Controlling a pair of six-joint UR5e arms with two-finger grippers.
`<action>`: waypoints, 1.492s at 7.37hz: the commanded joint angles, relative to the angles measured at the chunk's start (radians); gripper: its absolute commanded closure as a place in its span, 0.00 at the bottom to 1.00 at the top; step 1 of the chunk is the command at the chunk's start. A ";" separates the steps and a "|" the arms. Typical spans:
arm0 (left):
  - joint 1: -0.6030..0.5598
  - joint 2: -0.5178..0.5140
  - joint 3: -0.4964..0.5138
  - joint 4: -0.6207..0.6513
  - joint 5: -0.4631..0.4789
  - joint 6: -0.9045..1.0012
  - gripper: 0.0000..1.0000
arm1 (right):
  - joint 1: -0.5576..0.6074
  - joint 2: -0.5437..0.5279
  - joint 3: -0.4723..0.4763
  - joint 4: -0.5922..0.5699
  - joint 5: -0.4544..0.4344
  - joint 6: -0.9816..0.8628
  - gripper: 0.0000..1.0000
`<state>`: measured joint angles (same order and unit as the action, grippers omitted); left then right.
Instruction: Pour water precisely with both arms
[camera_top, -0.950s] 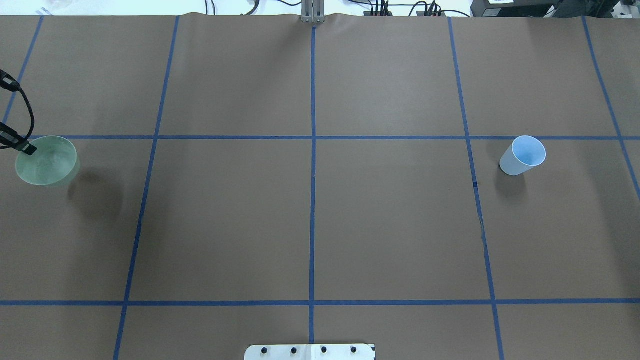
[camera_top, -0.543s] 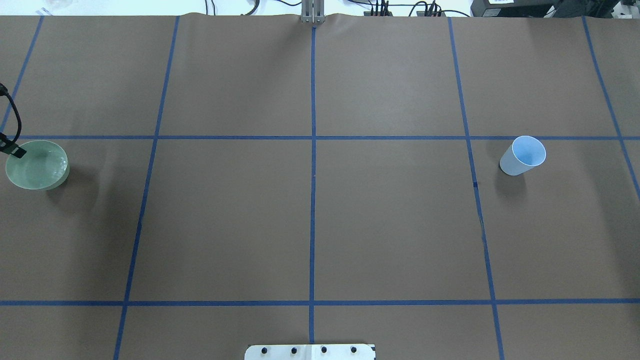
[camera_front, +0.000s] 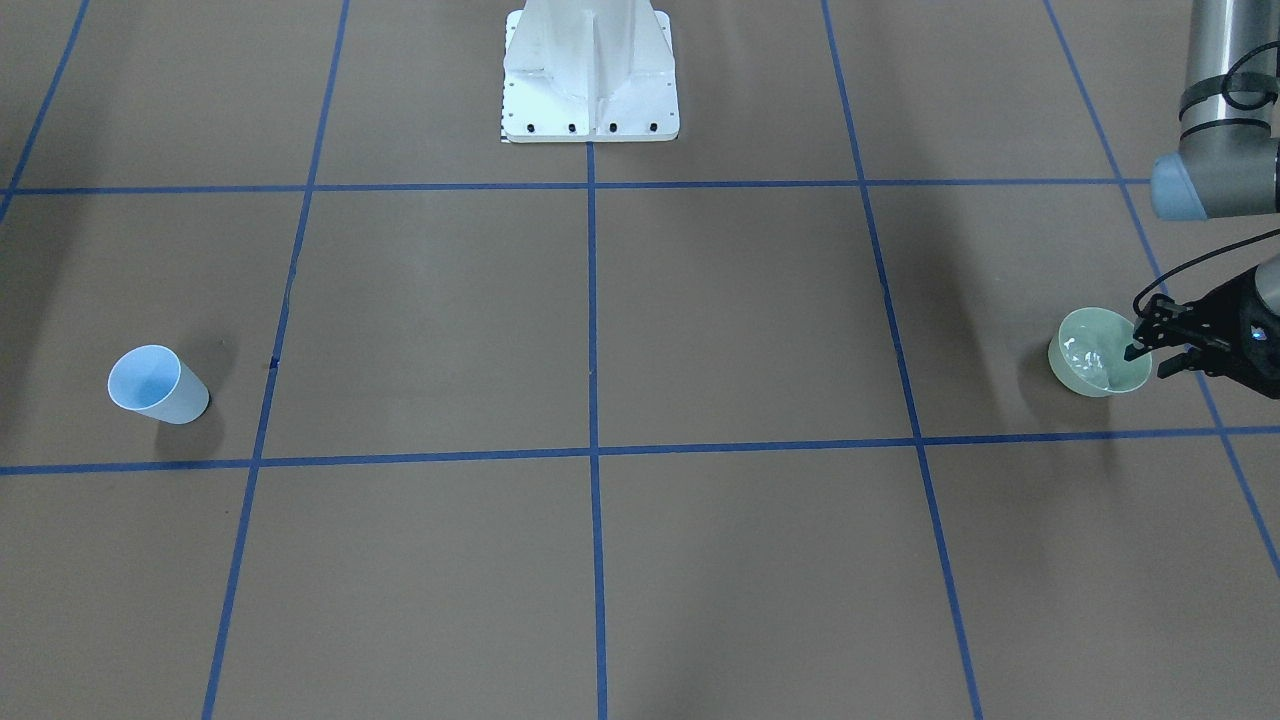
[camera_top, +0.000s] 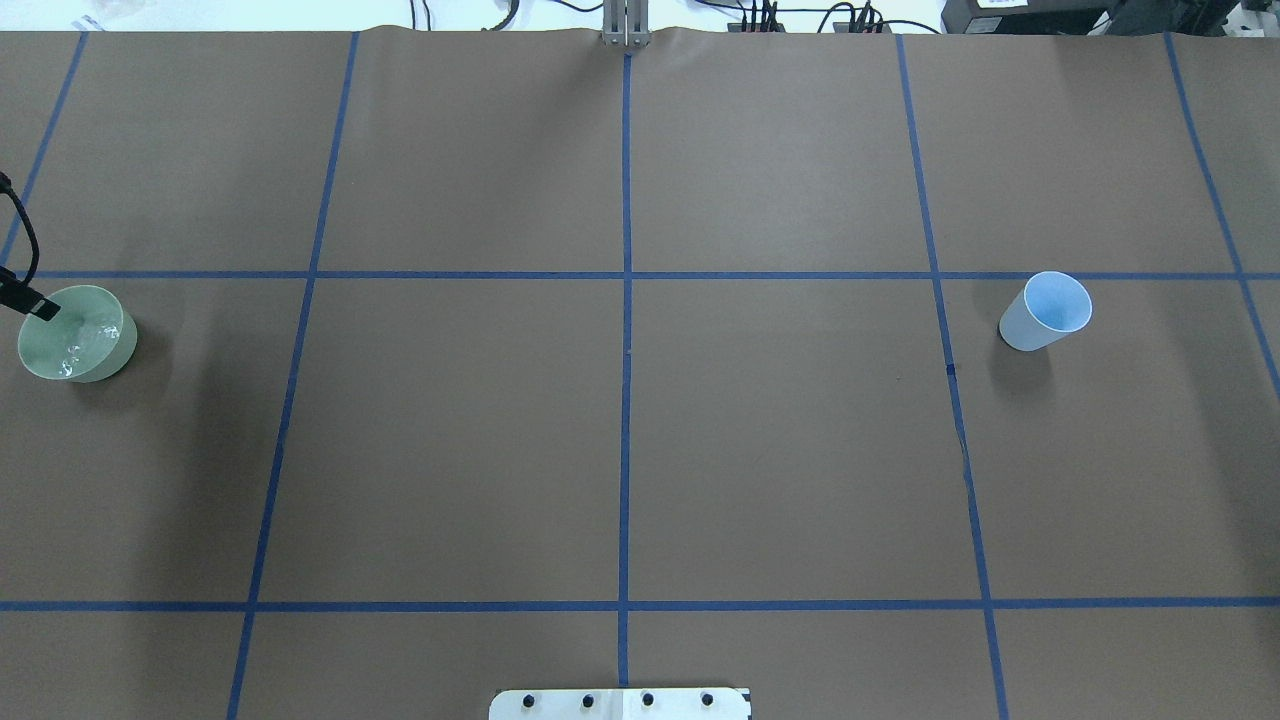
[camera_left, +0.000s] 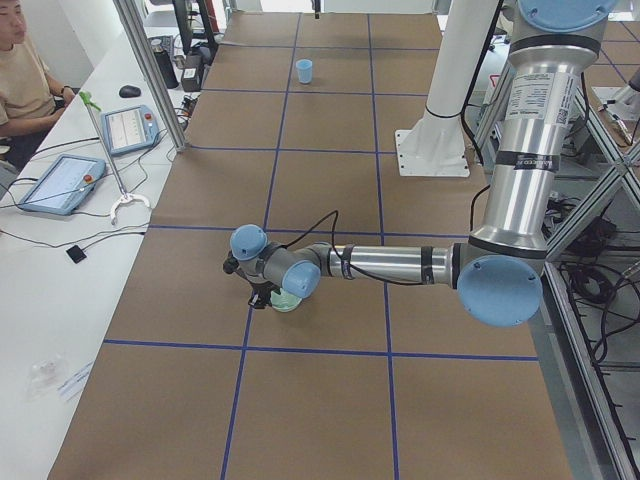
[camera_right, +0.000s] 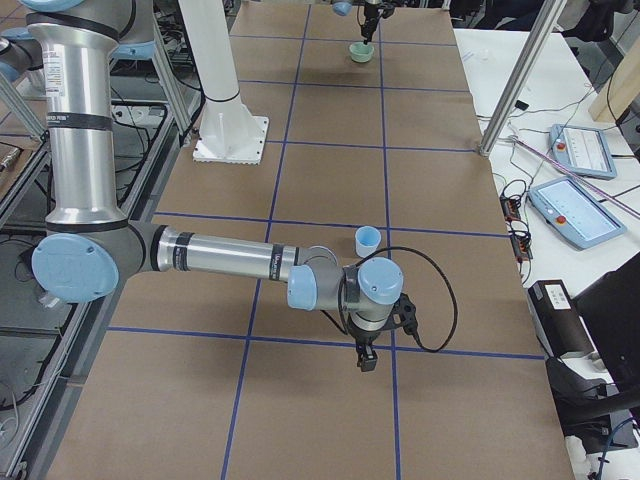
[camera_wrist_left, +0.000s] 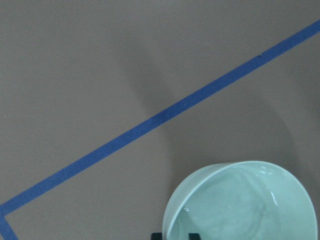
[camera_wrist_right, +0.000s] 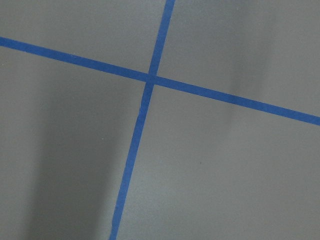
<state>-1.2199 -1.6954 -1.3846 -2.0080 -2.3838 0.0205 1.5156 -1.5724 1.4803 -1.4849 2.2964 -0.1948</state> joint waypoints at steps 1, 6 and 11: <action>-0.084 -0.009 -0.017 0.015 0.003 -0.005 0.00 | 0.000 0.000 0.000 0.000 0.000 0.000 0.00; -0.292 -0.033 -0.074 0.239 0.057 0.091 0.00 | 0.000 0.000 -0.003 0.000 0.000 0.000 0.00; -0.417 0.000 -0.102 0.405 0.074 0.234 0.00 | 0.000 0.000 -0.005 0.000 0.000 0.000 0.00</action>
<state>-1.6306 -1.7114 -1.4885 -1.6087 -2.3192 0.2532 1.5156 -1.5723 1.4760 -1.4849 2.2964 -0.1948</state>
